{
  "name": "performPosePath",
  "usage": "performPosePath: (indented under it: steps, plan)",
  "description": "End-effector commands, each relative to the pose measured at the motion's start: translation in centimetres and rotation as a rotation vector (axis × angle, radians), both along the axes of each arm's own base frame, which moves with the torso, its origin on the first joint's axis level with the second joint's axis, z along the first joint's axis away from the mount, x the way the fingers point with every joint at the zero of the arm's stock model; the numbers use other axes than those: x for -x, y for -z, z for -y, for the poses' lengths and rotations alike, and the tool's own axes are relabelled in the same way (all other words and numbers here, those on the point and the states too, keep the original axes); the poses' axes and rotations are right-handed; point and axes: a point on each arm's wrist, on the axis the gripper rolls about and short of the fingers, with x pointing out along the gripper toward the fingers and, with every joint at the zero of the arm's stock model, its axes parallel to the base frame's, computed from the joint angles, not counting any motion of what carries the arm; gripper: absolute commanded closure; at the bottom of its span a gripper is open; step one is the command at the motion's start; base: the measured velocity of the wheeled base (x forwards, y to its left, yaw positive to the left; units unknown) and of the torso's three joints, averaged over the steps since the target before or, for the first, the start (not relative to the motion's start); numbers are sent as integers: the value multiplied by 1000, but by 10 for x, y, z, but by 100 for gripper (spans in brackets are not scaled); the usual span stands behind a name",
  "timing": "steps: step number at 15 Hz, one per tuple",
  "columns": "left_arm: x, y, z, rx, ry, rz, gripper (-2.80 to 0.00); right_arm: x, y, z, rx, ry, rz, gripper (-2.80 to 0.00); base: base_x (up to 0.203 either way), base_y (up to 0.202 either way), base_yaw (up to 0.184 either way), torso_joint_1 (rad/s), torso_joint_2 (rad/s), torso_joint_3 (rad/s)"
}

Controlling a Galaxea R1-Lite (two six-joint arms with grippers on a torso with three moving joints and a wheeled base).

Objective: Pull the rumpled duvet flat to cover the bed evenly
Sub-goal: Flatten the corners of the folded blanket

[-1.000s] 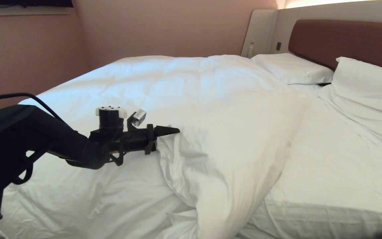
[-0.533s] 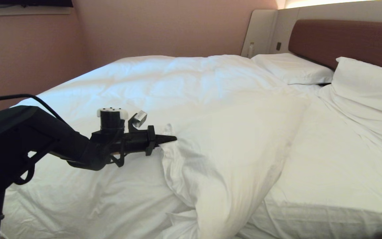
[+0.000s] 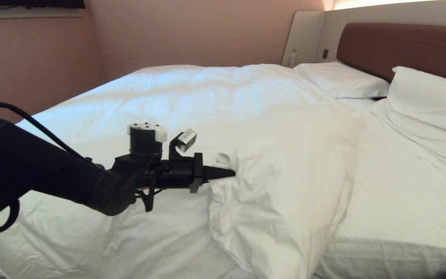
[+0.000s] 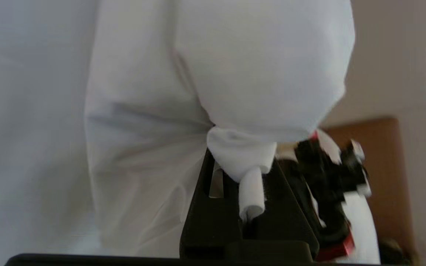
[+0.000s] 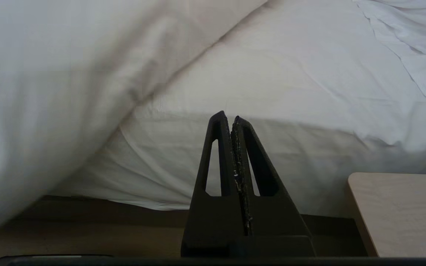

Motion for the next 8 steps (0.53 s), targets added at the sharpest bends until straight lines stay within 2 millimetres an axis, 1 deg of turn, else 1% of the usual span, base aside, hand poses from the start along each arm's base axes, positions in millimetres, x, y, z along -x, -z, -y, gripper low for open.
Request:
performPosePath:
  steps: [1,2,4,8]
  plan:
    - [26,-13,16,13,74,16,0,0,0,0,0,0,0,0,0,0,0,0,0,0]
    - [37,-14,26,13,116,12,0,0,0,0,0,0,0,0,0,0,0,0,0,0]
    - [55,-13,42,9,183,3,0,0,0,0,0,0,0,0,0,0,0,0,0,0]
    - [79,-13,61,6,267,-3,0,0,0,0,0,0,0,0,0,0,0,0,0,0]
